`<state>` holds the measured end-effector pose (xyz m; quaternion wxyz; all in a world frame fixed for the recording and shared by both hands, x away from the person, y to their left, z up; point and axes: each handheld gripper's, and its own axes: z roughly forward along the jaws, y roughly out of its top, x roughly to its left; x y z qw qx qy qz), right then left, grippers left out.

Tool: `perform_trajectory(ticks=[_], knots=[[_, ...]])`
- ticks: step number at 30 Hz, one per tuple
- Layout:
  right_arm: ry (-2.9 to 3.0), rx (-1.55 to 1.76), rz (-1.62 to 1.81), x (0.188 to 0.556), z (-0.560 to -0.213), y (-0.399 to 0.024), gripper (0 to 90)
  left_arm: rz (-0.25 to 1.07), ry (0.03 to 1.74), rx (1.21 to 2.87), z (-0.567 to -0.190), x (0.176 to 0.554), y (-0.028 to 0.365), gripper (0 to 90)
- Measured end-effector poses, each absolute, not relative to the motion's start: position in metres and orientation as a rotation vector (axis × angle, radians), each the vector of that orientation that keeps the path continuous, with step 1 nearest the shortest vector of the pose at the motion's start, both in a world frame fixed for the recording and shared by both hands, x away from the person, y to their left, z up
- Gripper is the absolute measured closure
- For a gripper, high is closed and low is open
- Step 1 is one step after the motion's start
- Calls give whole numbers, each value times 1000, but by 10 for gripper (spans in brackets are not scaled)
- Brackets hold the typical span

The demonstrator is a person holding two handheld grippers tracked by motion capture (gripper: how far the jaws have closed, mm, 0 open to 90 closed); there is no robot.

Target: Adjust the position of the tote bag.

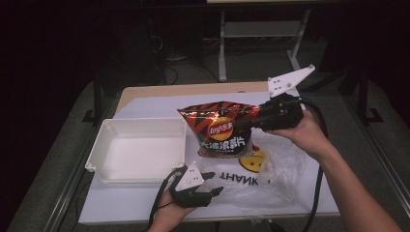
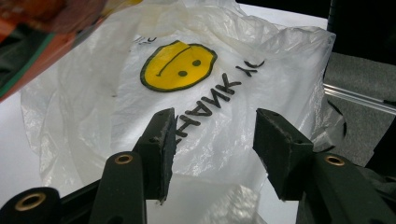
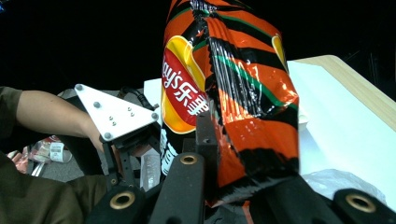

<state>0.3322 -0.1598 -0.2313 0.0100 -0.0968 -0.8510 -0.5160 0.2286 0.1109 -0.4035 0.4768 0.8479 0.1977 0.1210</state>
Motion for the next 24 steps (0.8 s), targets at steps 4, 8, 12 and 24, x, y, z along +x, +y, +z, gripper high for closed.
perform_trajectory(ticks=[4,8,12,24], knots=[[-2654,-309,-1612,335,-232,-155,857,290,492,2068,-404,228,113,487],[-2649,-316,-1616,338,-231,-150,857,292,488,2067,-404,228,113,486],[-2654,-317,-1602,340,-230,-145,858,287,491,2058,-405,229,113,485],[-2668,-295,-1576,350,-225,-118,859,292,505,2058,-406,230,115,472]])
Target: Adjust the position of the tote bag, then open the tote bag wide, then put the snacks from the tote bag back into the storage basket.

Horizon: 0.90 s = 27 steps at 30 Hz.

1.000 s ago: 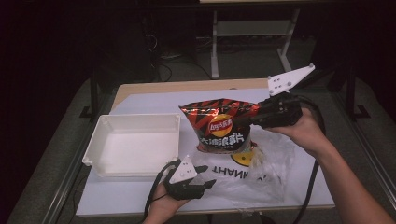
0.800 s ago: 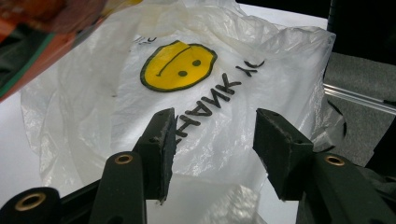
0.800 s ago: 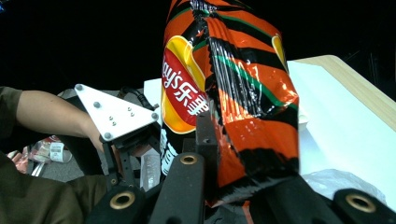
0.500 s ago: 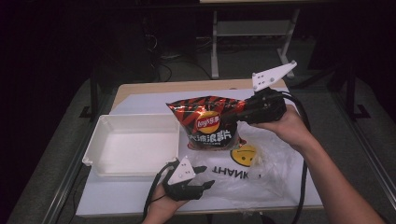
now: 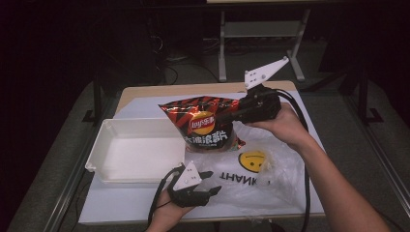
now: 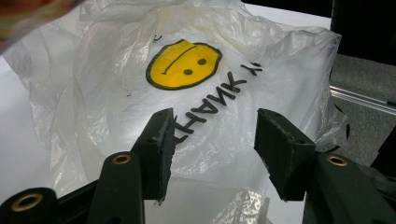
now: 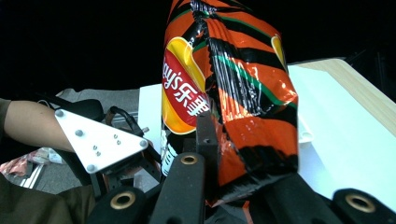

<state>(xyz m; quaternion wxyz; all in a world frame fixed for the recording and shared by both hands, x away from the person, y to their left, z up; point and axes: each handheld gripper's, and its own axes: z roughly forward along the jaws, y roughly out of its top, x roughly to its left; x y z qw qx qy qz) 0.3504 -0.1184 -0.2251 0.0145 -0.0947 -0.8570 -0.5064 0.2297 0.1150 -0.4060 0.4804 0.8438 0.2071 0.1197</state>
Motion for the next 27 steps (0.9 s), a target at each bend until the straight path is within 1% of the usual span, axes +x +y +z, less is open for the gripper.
perform_trajectory(ticks=[12,27], knots=[[-2649,-260,-1577,352,-222,-98,860,298,485,2060,-407,232,115,468],[-2634,-252,-1585,356,-220,-82,861,295,483,2054,-407,232,114,462]])
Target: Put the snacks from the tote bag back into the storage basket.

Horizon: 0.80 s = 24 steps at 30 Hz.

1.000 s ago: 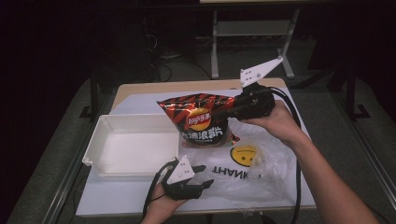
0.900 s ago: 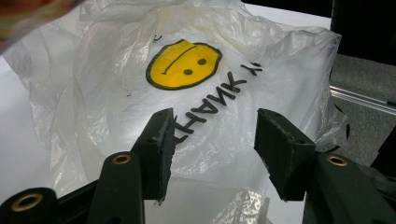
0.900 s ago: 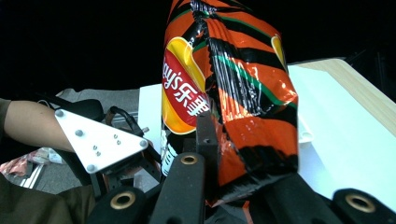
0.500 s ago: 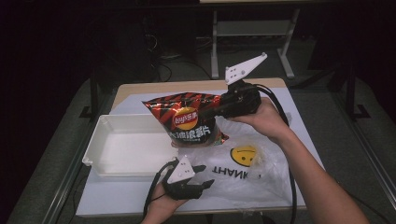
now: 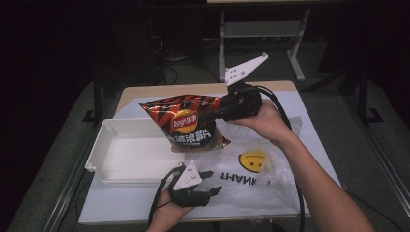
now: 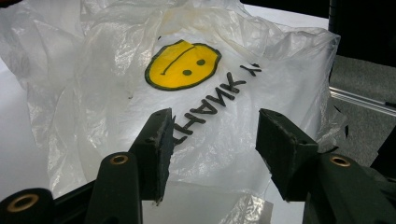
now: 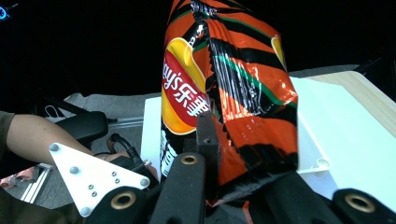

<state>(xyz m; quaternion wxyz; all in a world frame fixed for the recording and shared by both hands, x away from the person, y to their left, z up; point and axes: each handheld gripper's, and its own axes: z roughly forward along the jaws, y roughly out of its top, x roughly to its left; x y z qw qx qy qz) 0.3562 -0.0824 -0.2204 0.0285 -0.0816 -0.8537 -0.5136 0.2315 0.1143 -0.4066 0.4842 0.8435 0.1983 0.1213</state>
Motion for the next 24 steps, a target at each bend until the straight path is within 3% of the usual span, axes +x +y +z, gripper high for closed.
perform_trajectory(ticks=[24], knots=[[-2615,-211,-1559,363,-223,-38,861,299,472,2056,-407,228,114,452]])
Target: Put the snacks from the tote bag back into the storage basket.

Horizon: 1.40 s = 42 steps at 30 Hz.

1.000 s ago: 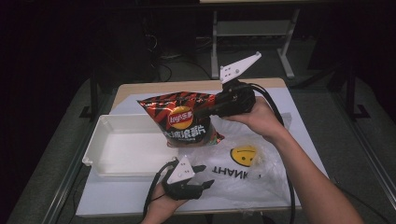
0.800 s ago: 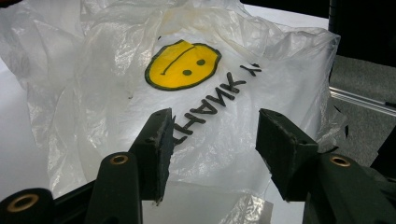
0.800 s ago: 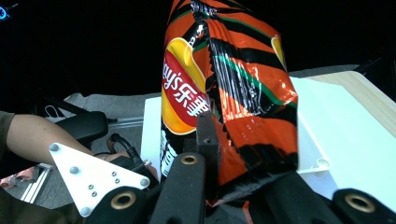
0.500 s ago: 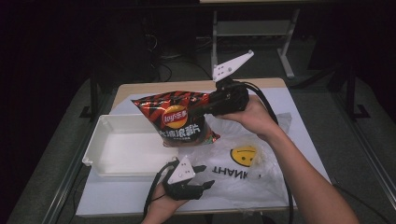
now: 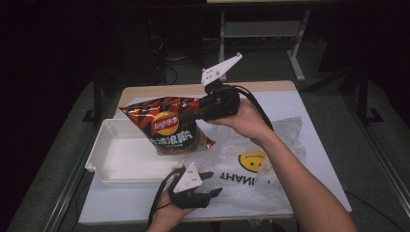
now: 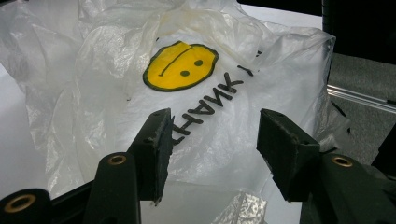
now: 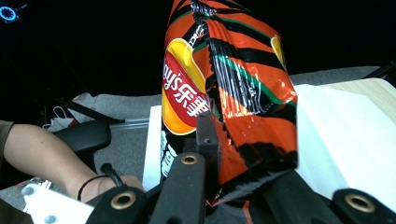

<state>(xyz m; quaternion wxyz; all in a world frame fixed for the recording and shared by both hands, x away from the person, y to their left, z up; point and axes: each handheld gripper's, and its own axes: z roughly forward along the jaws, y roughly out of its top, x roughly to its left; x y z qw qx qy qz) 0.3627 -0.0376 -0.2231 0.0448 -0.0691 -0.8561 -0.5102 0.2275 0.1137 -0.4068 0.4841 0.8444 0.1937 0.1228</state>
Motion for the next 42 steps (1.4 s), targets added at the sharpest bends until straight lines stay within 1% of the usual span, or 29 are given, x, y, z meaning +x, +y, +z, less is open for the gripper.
perform_trajectory(ticks=[16,34,42], knots=[[-2602,-200,-1549,369,-224,-1,861,281,452,2078,-411,226,109,448],[-2584,-207,-1476,380,-249,48,861,257,462,2073,-413,225,109,437],[-2585,-216,-1473,383,-260,60,860,247,474,2065,-414,225,109,437]])
